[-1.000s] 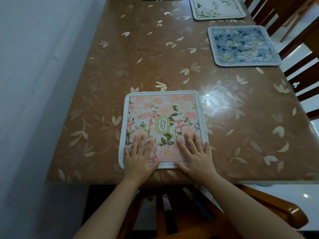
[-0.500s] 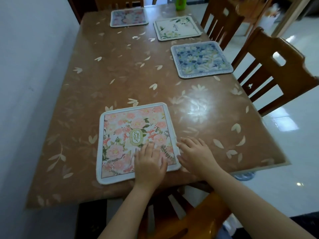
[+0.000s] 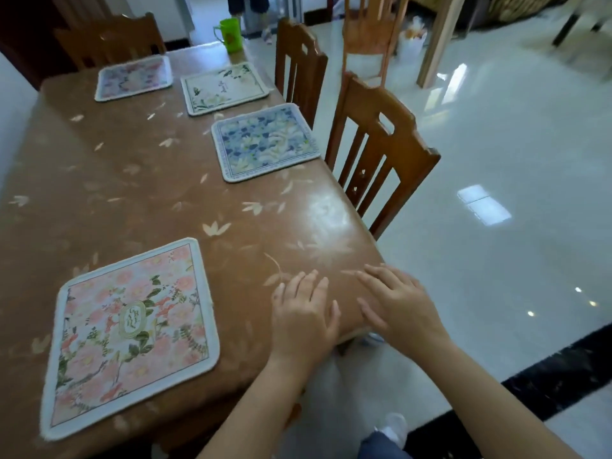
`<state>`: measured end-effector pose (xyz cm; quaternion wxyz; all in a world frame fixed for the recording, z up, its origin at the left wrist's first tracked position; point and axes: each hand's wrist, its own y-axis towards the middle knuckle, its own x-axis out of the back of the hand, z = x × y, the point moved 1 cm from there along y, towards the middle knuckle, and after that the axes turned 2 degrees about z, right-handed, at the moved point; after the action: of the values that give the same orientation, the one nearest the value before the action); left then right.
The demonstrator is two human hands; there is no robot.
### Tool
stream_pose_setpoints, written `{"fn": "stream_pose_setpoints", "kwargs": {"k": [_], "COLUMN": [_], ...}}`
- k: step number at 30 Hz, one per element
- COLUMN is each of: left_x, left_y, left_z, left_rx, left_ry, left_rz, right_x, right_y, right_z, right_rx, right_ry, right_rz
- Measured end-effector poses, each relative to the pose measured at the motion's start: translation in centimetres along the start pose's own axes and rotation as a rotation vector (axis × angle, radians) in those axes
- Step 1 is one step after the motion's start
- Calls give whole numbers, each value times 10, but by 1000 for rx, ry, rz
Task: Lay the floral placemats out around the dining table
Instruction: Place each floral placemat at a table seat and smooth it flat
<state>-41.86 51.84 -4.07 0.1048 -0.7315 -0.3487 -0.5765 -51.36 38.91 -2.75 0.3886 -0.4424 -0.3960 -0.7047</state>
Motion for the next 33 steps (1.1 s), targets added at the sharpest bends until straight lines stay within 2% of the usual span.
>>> {"fn": "stream_pose_setpoints", "kwargs": {"k": [7,15,25,33], "left_x": [-44,-74,-123,-176], "left_y": [43,82,146,258], "left_z": [-109,-218,-272,-314], "left_rx": [-126,-180,-187,-177], "left_ry": [-10,-89,-100,-111], "left_rz": [28,26,49,26], "right_x": [39,82,105,124], "right_y": [-26,-44,-21,66], "right_z": [-104,-200,-294,-398], "right_rx": [-120,-188,-253,-201], "right_ry": [20,8,0,-53], "right_rz": [-31,-108,-110,-87]}}
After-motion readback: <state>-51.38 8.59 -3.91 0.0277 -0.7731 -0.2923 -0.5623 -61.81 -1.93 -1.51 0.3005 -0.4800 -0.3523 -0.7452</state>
